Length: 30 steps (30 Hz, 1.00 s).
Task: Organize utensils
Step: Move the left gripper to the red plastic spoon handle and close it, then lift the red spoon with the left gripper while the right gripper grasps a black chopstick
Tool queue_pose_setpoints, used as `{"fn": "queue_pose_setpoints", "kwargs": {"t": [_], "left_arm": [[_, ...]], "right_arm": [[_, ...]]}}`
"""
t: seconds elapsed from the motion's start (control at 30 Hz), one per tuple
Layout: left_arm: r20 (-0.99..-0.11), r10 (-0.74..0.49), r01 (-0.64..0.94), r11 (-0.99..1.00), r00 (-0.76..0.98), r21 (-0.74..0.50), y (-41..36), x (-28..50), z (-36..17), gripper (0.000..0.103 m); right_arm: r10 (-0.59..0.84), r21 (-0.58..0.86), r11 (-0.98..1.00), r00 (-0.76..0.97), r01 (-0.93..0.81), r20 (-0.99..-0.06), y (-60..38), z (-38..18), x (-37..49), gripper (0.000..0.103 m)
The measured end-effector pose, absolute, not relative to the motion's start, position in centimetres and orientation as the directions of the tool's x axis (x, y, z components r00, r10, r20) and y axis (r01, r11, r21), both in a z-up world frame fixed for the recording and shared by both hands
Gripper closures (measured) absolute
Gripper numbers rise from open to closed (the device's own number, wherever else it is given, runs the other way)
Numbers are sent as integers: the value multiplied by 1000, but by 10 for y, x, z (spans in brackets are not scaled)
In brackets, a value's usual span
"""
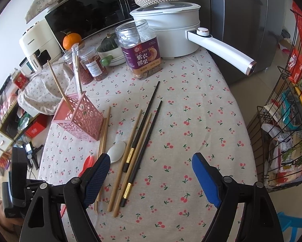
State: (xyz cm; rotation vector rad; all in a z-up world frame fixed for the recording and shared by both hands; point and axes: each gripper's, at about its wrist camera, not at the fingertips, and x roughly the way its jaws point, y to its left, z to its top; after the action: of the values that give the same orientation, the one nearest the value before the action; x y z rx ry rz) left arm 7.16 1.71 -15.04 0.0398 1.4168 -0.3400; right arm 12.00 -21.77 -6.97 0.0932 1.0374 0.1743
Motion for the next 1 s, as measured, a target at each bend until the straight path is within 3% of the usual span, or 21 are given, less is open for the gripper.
{"fn": "queue_pose_setpoints", "kwargs": {"t": [0.1, 0.17, 0.23, 0.6, 0.77, 1.0], "left_arm": [[-972, -216, 261, 948, 98, -184, 22, 68, -150, 90], [-969, -211, 256, 951, 125, -174, 23, 70, -148, 60], [-963, -206, 252, 955, 173, -159, 24, 75, -144, 50], [-952, -177, 334, 938, 249, -87, -10, 105, -155, 53], [-956, -164, 307, 948, 243, -84, -15, 116, -162, 74], [-939, -176, 284, 955, 296, -90, -16, 119, -154, 74]], "right_arm": [[191, 164, 982, 489, -99, -851, -217, -71, 120, 19], [194, 167, 981, 486, -100, -852, -217, -72, 121, 19], [194, 167, 981, 486, -100, -852, -216, -72, 121, 19], [189, 165, 982, 471, -93, -862, -217, -77, 123, 19], [187, 167, 982, 460, -85, -868, -219, -80, 125, 19], [188, 183, 982, 436, -54, -880, -222, -89, 132, 19]]}}
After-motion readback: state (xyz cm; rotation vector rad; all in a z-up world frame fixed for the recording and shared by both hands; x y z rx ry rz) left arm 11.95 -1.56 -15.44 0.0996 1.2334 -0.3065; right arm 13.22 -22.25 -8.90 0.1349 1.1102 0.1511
